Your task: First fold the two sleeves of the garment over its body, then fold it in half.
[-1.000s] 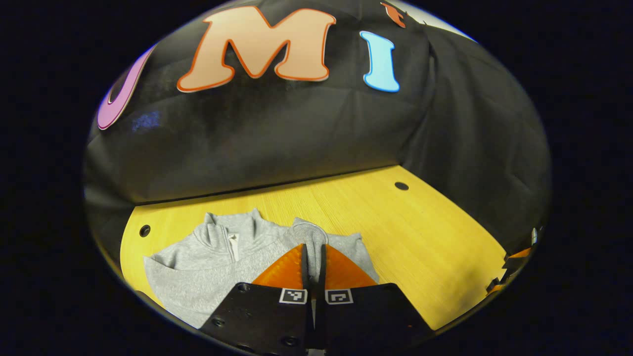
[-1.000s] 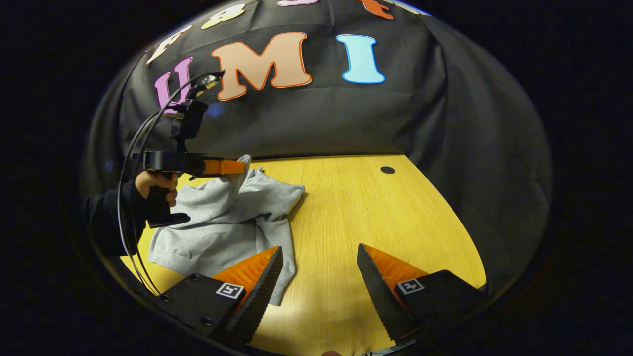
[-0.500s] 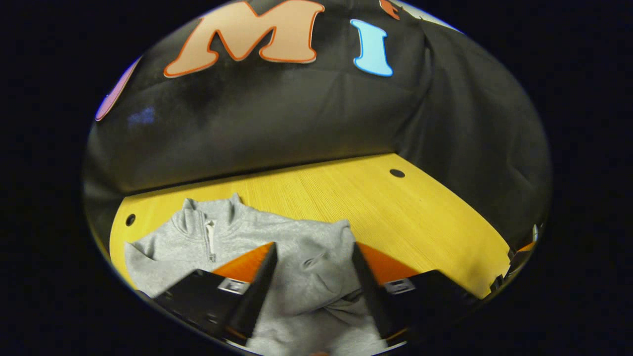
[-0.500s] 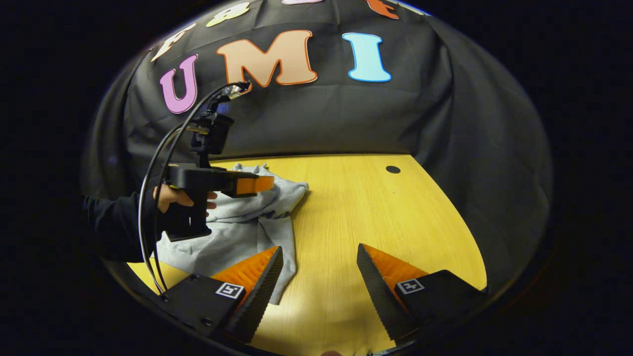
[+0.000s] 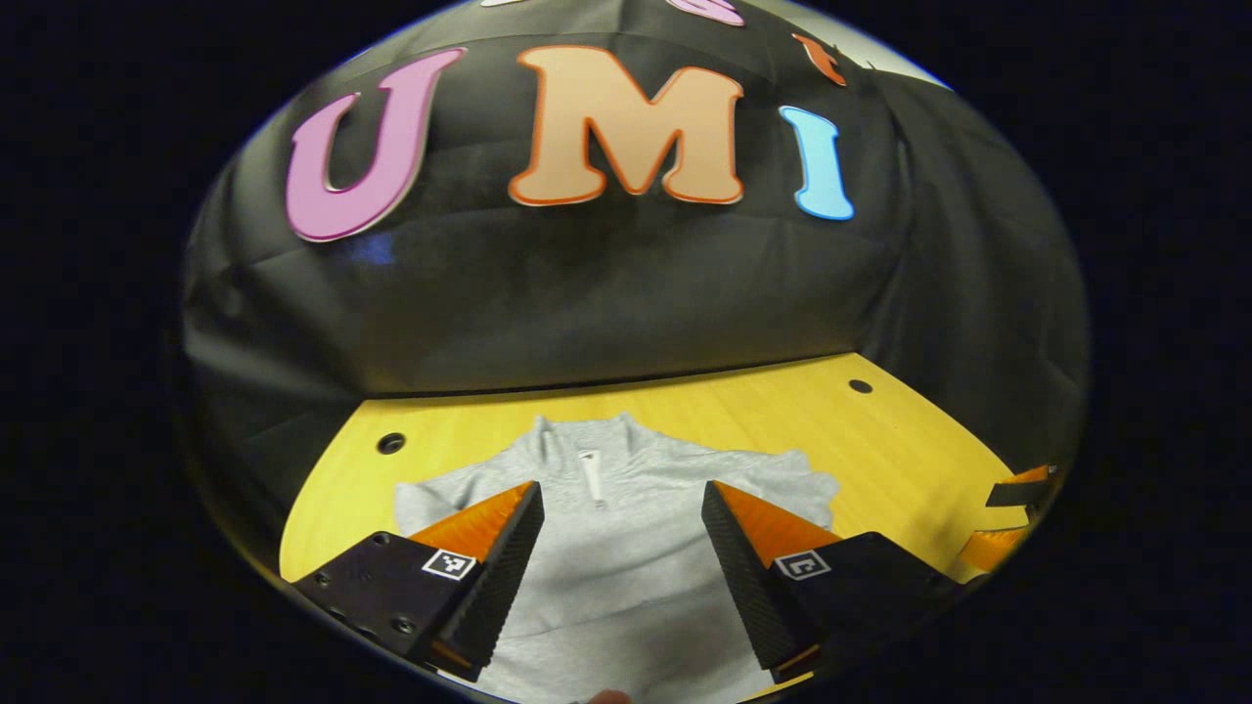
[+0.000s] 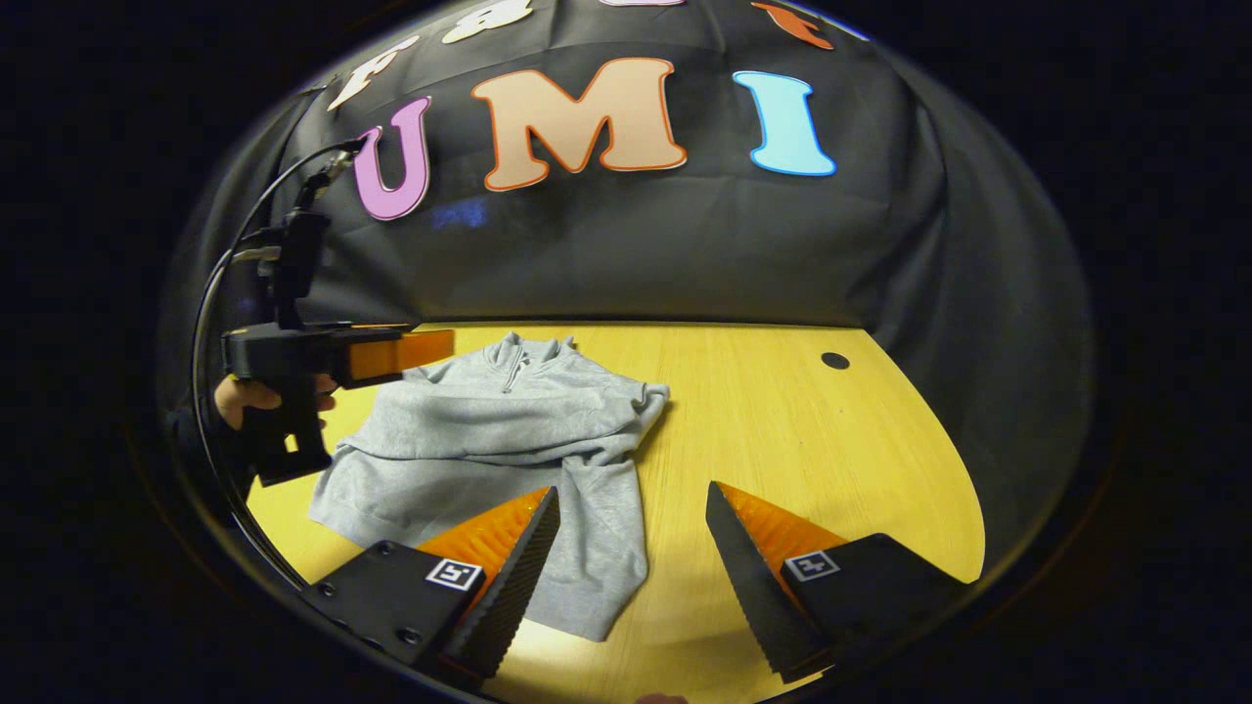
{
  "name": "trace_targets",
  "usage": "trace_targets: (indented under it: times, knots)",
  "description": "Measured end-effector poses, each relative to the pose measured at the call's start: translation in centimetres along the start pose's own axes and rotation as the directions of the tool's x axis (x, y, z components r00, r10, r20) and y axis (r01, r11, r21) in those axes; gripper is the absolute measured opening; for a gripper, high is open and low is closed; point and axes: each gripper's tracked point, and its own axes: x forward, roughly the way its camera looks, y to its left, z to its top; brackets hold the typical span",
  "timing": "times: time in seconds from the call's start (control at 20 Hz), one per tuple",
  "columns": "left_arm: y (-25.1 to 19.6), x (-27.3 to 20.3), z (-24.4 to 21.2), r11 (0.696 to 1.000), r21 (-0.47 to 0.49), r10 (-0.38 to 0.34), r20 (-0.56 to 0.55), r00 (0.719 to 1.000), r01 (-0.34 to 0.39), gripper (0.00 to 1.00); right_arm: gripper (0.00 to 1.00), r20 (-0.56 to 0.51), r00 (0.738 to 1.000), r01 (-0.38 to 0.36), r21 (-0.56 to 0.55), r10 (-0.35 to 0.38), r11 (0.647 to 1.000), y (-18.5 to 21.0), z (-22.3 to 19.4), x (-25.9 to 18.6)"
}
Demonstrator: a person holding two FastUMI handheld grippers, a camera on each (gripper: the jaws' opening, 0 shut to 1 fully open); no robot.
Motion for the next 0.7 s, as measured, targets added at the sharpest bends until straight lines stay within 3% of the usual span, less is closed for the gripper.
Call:
trace_targets:
  times: [0.05, 0.15, 0.4, 0.65, 0.7]
  knots:
    - [1.7, -1.1, -0.4, 1.0, -0.003, 0.021, 0.001, 1.0, -0.021, 0.95, 0.92, -0.004, 1.0, -0.002, -0.008, 0.002, 1.0, 0.5, -0.2, 0.3]
    - [4.8, -2.9, -1.6, 0.998, 0.002, 0.067, -0.013, 0.998, -0.067, 0.94, 0.96, 0.008, 1.0, 0.015, -0.039, -0.014, 0.999, 0.9, -0.1, 0.7]
    - [10.0, -8.0, -5.5, 0.989, -0.003, 0.15, -0.058, 0.987, -0.15, 0.94, 0.96, 0.001, 0.999, 0.046, -0.074, -0.046, 0.996, 1.7, -1.7, 1.8]
    - [12.2, -11.8, -12.5, 0.983, -0.063, 0.161, -0.166, 0.973, -0.173, 0.95, 0.92, -0.074, 0.996, 0.042, -0.111, -0.051, 0.993, 2.5, -5.4, 2.4]
    - [12.1, -12.4, -13.8, 0.983, -0.072, 0.152, -0.187, 0.97, -0.168, 0.95, 0.97, -0.09, 0.995, 0.041, -0.117, -0.052, 0.992, 2.6, -6.1, 2.5]
